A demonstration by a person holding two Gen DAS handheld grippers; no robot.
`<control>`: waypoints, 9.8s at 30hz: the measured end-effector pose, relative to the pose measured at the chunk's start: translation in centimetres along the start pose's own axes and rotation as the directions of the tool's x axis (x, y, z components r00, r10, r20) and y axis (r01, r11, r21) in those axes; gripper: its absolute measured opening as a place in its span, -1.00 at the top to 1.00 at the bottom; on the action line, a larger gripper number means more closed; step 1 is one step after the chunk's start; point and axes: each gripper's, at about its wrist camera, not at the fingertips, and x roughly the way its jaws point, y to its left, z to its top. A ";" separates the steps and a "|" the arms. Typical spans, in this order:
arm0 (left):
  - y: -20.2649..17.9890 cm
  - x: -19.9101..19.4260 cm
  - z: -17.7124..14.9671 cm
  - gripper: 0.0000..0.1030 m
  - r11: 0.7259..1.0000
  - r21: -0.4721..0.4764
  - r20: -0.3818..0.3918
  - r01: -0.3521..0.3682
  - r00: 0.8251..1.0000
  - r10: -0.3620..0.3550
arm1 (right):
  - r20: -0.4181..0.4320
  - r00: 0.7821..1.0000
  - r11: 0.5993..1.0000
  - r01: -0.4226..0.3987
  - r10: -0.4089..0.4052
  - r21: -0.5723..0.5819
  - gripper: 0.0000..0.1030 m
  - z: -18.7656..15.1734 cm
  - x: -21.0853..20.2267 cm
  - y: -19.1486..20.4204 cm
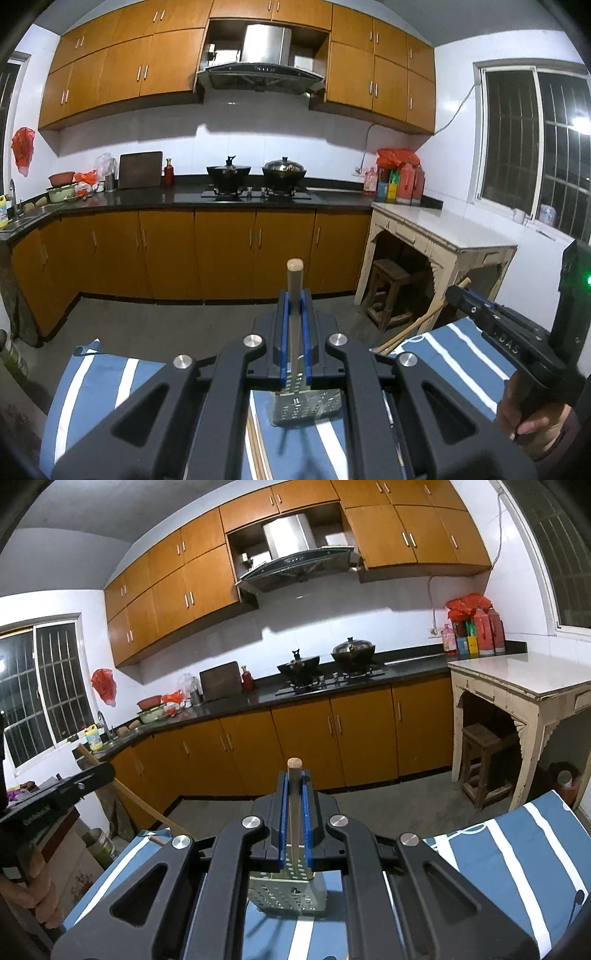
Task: Organize utensils
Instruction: 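Lower the left gripper's chopstick into the green holder and open while the right gripper releases its chopstick there, then return the right gripper and grasp a chopstick while the left gripper grasps another chopstick, then hold the grasped chopstick with the left gripper while the right gripper holds its chopstick, then lift the left gripper's chopstick upright over the green holder while the right gripper does likewise, then lower the left gripper's chopstick into the green holder while the right gripper inserts and opens, then open the left gripper and return it to the table while the right gripper returns too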
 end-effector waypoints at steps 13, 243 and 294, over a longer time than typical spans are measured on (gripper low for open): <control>0.3 4.6 -3.0 0.86 1.000 -0.009 -0.105 -0.008 0.994 0.007 | -0.108 0.994 1.000 -0.004 0.003 -0.008 0.85 -1.7 3.3 0.5; -0.4 0.9 -0.5 0.86 1.000 -0.015 0.002 -0.002 1.000 0.002 | 0.012 1.000 1.000 -0.022 0.022 -0.015 0.86 -0.6 0.6 1.4; 7.2 -0.8 -27.9 -0.92 0.972 -0.157 -0.380 -0.176 0.919 0.105 | -0.512 0.853 0.983 0.166 -0.103 0.079 0.59 -24.7 2.9 -4.8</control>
